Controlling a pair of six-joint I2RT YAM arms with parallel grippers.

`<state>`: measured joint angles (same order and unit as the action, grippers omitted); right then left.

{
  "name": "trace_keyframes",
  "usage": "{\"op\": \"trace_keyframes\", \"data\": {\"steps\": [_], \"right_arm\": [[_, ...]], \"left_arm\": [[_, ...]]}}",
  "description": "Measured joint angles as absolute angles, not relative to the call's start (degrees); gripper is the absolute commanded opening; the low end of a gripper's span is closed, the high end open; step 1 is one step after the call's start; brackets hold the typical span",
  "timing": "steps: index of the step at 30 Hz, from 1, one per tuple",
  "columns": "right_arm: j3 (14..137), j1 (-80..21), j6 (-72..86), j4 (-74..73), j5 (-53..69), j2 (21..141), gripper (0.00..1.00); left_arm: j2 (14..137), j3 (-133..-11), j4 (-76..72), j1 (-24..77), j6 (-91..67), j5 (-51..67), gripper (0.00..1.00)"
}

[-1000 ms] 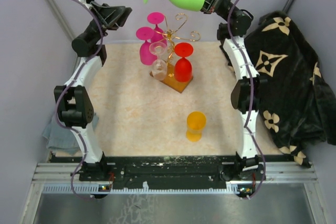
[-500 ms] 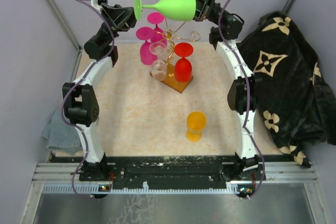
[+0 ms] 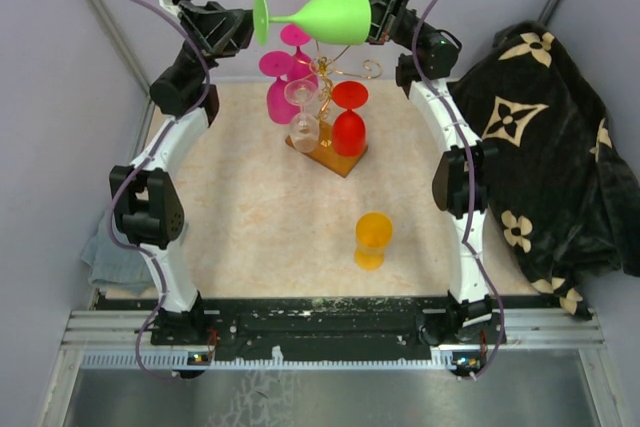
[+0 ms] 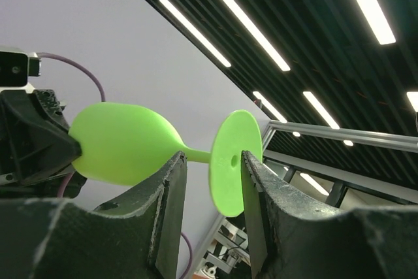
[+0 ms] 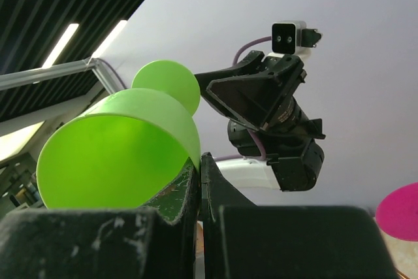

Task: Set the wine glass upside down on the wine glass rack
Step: Turn the wine glass upside down at the wine rack.

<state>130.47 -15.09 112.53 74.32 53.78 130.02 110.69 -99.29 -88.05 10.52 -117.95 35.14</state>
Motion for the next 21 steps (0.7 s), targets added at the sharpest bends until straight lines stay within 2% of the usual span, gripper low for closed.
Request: {"op": "trace_keyframes", "data": {"steps": [8, 10, 17, 21], "right_arm": [[130.47, -15.14, 112.46, 74.11, 53.78, 130.02, 0.00], [130.47, -15.14, 112.44, 74.11, 53.76, 130.02, 0.00], [130.47, -14.96, 112.29, 74.11, 53.63, 130.02, 0.00], [130.45, -15.00, 112.27, 73.97, 53.63, 130.13, 0.00]], "left_arm": [[108.66, -97.41, -88.12, 11.51, -117.97, 35.29, 0.44], [108.51, -96.31, -88.14, 12.25, -117.97, 35.46, 0.41], [108.07, -94.87, -88.40, 13.23, -117.99, 35.18, 0.01], [107.79, -94.89, -88.51, 13.34, -118.02, 34.85, 0.00]]}}
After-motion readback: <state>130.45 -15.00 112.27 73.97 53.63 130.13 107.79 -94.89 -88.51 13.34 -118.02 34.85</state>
